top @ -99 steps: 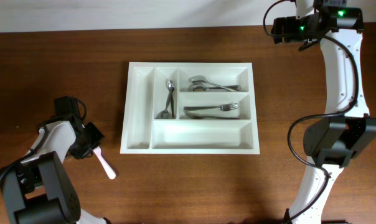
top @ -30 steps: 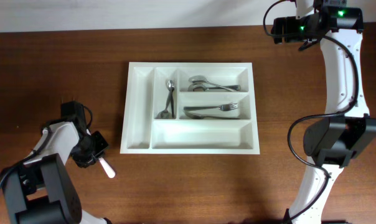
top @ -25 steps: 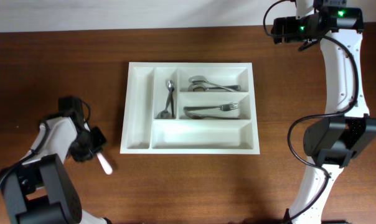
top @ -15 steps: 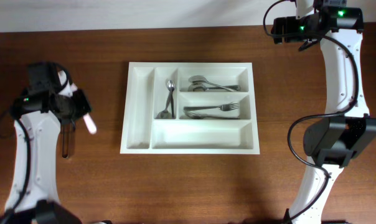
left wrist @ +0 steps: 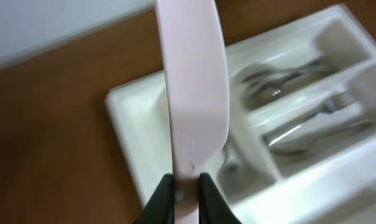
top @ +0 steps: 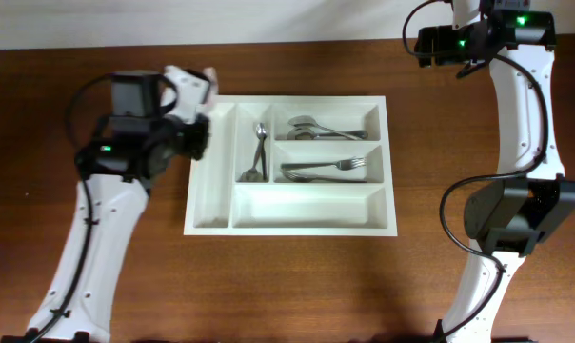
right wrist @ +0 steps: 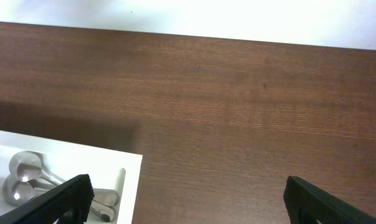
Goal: Pack container
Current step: 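Lift the pink knife with the left gripper into the bottom compartment and release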
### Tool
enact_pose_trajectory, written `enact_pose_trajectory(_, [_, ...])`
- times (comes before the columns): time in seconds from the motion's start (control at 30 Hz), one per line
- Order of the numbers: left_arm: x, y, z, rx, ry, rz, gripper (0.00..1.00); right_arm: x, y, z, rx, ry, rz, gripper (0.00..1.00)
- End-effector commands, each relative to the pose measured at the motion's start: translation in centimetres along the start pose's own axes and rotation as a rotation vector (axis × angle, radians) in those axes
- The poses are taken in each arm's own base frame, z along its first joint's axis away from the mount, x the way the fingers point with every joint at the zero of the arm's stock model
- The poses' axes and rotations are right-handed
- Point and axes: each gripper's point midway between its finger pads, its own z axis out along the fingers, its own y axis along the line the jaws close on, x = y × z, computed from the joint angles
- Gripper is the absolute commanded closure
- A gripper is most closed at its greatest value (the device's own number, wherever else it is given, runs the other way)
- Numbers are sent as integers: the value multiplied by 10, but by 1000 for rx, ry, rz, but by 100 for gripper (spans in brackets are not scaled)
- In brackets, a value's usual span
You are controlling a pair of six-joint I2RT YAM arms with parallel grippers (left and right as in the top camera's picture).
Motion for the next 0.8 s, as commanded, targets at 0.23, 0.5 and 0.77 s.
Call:
enact_pose_trajectory(0.23, [3, -136, 43, 286, 13, 548, 98, -3, 2, -3, 2, -11, 8, 1])
enact_pose_trajectory(0.5, [73, -193, 80, 477, 204, 839, 98, -3, 2, -3, 2, -11, 8, 1])
enact_pose_trajectory(0.77, [101, -186, 97, 451, 332, 827, 49, -3, 2, -3, 2, -11, 8, 1])
